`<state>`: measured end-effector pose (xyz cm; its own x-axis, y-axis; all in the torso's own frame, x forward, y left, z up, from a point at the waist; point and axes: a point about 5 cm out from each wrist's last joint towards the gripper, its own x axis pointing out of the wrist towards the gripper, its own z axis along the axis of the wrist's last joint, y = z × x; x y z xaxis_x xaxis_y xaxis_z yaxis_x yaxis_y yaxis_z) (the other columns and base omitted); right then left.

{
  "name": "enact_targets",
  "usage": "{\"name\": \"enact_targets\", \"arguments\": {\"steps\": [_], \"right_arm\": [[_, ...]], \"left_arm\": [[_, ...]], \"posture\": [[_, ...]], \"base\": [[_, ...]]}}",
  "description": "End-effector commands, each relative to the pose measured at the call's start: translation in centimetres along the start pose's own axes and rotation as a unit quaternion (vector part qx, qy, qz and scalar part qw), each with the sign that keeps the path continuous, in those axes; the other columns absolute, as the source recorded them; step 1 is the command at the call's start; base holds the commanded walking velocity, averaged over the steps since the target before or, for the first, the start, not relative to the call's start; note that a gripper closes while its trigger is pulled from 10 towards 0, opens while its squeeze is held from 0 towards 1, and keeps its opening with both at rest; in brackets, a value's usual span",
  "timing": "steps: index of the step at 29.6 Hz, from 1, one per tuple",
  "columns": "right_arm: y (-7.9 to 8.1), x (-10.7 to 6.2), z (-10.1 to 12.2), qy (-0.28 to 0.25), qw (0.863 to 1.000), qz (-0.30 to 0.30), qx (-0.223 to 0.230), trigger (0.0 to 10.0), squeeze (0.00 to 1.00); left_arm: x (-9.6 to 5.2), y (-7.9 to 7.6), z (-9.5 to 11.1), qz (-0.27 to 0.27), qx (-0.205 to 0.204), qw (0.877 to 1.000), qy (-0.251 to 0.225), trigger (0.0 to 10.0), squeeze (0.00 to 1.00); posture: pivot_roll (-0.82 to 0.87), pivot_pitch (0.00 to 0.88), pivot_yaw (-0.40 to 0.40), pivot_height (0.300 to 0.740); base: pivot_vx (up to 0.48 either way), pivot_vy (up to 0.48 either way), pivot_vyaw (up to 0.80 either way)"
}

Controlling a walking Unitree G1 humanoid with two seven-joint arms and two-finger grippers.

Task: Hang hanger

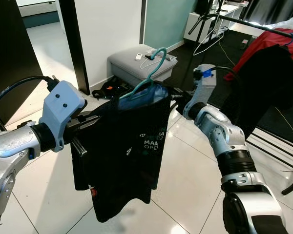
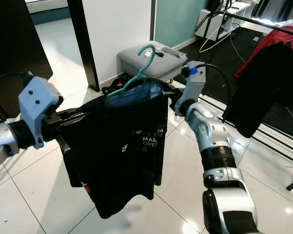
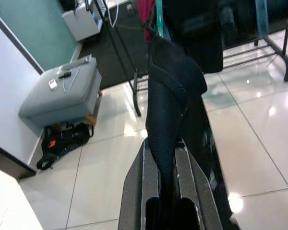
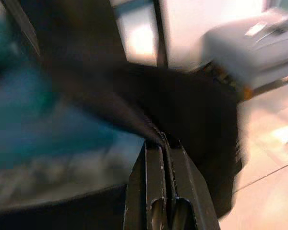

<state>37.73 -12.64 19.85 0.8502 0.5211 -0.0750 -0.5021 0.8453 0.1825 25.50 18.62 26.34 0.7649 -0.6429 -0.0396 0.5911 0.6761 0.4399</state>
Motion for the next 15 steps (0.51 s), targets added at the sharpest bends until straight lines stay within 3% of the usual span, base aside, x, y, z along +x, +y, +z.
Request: {"name": "enact_targets", "arguments": {"steps": [1, 2, 3, 4, 5, 7, 8, 9, 10, 12, 14, 15], "right_arm": [[0.6, 0.0, -0.5, 0.018, 1.000, 0.019, -0.012, 1.7, 0.00], [0.6, 0.0, -0.5, 0.018, 1.000, 0.019, -0.012, 1.7, 0.00], [0.8, 0.1, -0.2, 0.006, 1.000, 0.018, 0.002, 9.1, 0.00], [0.8, 0.1, -0.2, 0.006, 1.000, 0.018, 0.002, 9.1, 0.00], [1.0, 0.2, 0.4, -0.013, 0.999, 0.025, 0.019, 10.0, 0.25], [1.0, 0.2, 0.4, -0.013, 0.999, 0.025, 0.019, 10.0, 0.25], [1.6, 0.2, 1.5, -0.047, 0.996, 0.057, 0.054, 10.0, 1.00], [1.6, 0.2, 1.5, -0.047, 0.996, 0.057, 0.054, 10.0, 1.00], [2.2, -0.1, 3.2, -0.090, 0.986, 0.099, 0.101, 10.0, 1.00], [2.2, -0.1, 3.2, -0.090, 0.986, 0.099, 0.101, 10.0, 1.00], [2.9, -1.5, 5.7, -0.140, 0.965, 0.189, 0.117, 10.0, 1.00], [2.9, -1.5, 5.7, -0.140, 0.965, 0.189, 0.117, 10.0, 1.00]], "left_arm": [[0.3, -0.2, 0.7, -0.006, 0.004, 1.000, -0.026, 10.0, 0.00], [0.3, -0.2, 0.7, -0.006, 0.004, 1.000, -0.026, 10.0, 0.00], [0.3, -0.2, 0.6, -0.006, 0.003, 1.000, -0.026, 10.0, 0.00], [0.3, -0.2, 0.6, -0.006, 0.003, 1.000, -0.026, 10.0, 0.00], [0.4, -0.3, 0.5, -0.006, 0.000, 1.000, -0.025, 10.0, 0.00], [0.4, -0.3, 0.5, -0.006, 0.000, 1.000, -0.025, 10.0, 0.00], [0.6, -0.5, 0.3, -0.007, -0.003, 1.000, -0.023, 10.0, 0.00], [0.6, -0.5, 0.3, -0.007, -0.003, 1.000, -0.023, 10.0, 0.00], [0.7, -0.7, 0.2, -0.011, -0.007, 1.000, -0.022, 10.0, 0.00], [0.7, -0.7, 0.2, -0.011, -0.007, 1.000, -0.022, 10.0, 0.00], [0.8, -0.9, 0.0, -0.015, -0.010, 1.000, -0.019, 10.0, 0.00], [0.8, -0.9, 0.0, -0.015, -0.010, 1.000, -0.019, 10.0, 0.00]], "posture": [[0.02, 0.050, -0.100, 0.740], [0.02, 0.050, -0.100, 0.740], [0.02, 0.051, -0.100, 0.740], [0.02, 0.051, -0.100, 0.740], [0.02, 0.047, -0.098, 0.740], [0.02, 0.047, -0.098, 0.740], [0.02, 0.043, -0.099, 0.740], [0.02, 0.043, -0.099, 0.740], [0.02, 0.042, -0.100, 0.740], [0.02, 0.042, -0.100, 0.740], [0.02, 0.038, -0.103, 0.740], [0.02, 0.038, -0.103, 0.740]], "base": [[0.000, 0.000, 0.00], [0.000, 0.000, 0.00], [0.000, 0.000, 0.00], [0.000, 0.000, 0.00], [0.000, 0.000, 0.00], [0.000, 0.000, 0.00], [0.000, 0.000, 0.00], [0.000, 0.000, 0.00], [0.000, 0.000, 0.00], [0.000, 0.000, 0.00], [0.000, 0.000, 0.00], [0.000, 0.000, 0.00]]}}
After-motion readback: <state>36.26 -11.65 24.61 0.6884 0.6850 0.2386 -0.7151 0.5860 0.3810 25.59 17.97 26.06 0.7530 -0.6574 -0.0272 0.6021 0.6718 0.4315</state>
